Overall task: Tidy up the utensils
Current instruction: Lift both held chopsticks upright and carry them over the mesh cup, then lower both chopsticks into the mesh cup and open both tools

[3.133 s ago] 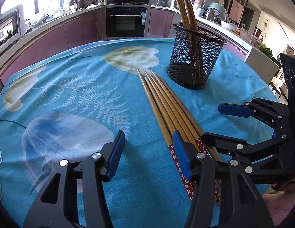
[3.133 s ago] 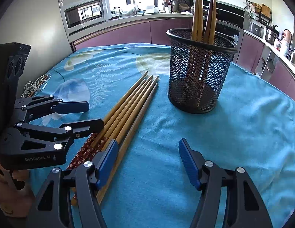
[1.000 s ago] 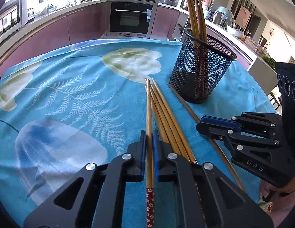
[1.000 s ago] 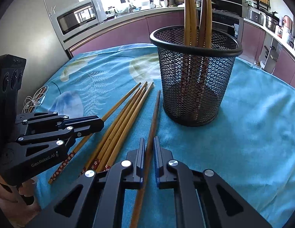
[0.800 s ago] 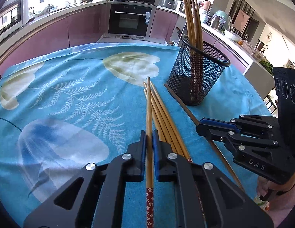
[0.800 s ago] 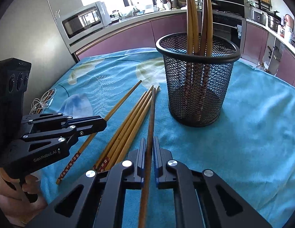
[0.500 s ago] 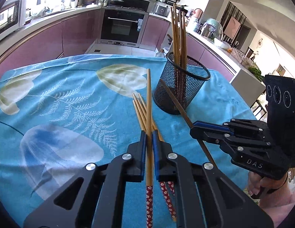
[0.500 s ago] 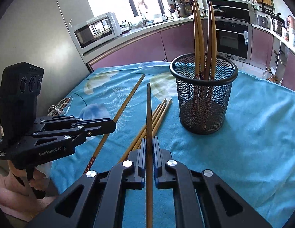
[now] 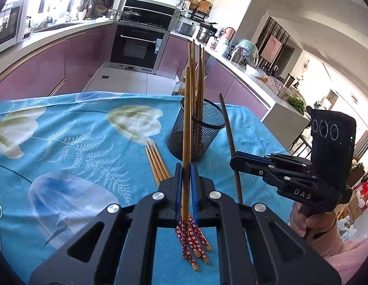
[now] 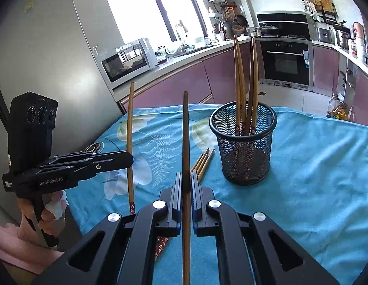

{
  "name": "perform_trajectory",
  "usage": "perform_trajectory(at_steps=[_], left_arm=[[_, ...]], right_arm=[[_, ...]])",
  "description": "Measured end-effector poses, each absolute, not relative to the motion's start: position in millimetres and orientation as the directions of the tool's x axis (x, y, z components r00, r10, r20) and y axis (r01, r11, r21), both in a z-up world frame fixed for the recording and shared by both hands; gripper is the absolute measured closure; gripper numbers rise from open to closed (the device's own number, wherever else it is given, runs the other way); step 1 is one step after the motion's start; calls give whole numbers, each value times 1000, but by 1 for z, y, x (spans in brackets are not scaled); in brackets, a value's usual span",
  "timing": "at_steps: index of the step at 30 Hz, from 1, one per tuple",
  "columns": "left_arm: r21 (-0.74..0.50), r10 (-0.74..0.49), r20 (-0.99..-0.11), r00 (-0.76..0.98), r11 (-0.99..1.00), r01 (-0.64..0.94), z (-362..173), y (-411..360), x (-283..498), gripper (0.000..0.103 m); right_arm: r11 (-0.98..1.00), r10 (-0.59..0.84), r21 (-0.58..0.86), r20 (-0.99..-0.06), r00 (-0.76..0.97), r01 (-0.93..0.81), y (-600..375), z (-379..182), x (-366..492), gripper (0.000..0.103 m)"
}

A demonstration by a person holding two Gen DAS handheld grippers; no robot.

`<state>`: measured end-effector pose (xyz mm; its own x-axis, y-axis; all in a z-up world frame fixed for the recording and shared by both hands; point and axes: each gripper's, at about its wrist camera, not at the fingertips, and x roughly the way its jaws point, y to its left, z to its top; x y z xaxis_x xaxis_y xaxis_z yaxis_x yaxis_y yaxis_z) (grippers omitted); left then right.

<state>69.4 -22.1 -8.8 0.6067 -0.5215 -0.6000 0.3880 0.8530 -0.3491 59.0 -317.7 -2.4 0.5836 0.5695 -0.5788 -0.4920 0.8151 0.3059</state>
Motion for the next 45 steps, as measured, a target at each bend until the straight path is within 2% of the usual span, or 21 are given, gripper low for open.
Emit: perform_trajectory(at_steps=[22,45], left_arm=[[-367,-573,-498,651,820,440,34,-32,78,95],[-307,-568,-402,718,822,479,101,-52,110,95]], right_arm=[[819,573,283,-460,678,-500,-344,45,64,97],[835,550,235,-353,757,-497,-362,107,93,97]])
